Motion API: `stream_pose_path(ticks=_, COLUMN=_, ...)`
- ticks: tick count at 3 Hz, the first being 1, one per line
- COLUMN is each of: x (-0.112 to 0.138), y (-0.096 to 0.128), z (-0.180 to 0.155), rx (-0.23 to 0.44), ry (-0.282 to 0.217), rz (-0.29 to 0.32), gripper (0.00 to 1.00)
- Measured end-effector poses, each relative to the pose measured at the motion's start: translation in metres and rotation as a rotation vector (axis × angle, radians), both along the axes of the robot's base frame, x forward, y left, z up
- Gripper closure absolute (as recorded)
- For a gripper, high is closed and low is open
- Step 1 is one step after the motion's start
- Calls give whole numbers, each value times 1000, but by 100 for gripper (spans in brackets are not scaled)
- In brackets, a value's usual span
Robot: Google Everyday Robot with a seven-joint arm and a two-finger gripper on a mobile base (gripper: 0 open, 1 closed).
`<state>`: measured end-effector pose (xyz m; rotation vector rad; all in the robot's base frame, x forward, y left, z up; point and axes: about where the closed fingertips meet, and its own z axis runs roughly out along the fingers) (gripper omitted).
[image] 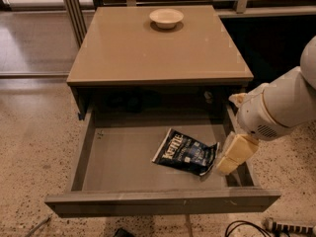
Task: Pick blue chip bag from top drawer and place on counter
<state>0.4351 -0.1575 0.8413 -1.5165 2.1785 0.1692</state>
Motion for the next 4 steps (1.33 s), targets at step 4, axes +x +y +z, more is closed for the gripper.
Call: stream_pose_path(ticks=4, x=65, y=26, z=-67, rx=113, ry=-46, rz=77, gripper=0)
